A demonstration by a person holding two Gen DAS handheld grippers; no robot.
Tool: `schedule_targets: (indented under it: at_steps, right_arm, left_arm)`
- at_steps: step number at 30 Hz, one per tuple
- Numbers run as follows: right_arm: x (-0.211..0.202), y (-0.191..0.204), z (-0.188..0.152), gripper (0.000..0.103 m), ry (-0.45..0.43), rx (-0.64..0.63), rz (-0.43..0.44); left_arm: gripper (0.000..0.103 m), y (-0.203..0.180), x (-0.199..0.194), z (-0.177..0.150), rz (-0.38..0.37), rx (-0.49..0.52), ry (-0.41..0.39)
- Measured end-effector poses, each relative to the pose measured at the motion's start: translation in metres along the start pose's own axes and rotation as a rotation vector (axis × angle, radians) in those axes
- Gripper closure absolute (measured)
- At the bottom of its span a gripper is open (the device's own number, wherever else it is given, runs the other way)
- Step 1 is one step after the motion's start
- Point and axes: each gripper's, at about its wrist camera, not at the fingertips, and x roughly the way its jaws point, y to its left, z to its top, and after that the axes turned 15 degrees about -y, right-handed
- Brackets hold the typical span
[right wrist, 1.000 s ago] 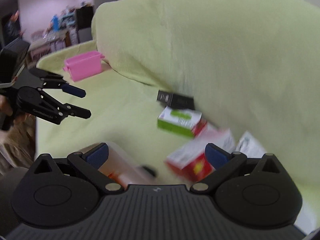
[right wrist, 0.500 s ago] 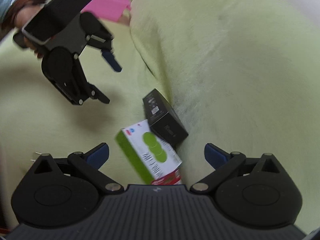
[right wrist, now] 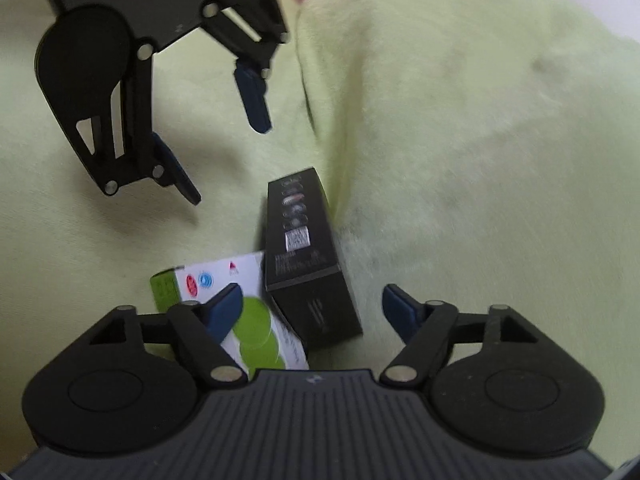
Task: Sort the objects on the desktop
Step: 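Grasp the black box with the right gripper, then lift the black box and carry it over the white bin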
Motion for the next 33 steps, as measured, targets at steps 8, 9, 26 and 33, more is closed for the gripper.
schedule_targets:
  at_steps: [8,9,26,33]
  right_arm:
    - [0.011,0.003,0.002,0.063,0.011,-0.036,-0.005]
    - [0.006,0.000,0.003,0.063,-0.002,-0.008,-0.004]
    - [-0.122,-0.034,-0.044,0.065,-0.121,0.658,0.151]
    - [-0.106,-0.028,-0.048,0.054,-0.049,0.593,0.148]
  left_arm:
    - [0.038,0.002,-0.002,-0.003,0.003,-0.022,-0.005]
    - [0.038,0.003,-0.004,-0.002,0.005,-0.024,-0.007]
    - [0.038,-0.006,-0.045,0.037,-0.092,-0.019,-0.073]
    - [0.047,-0.018,-0.034,0.051,-0.172,0.055,-0.074]
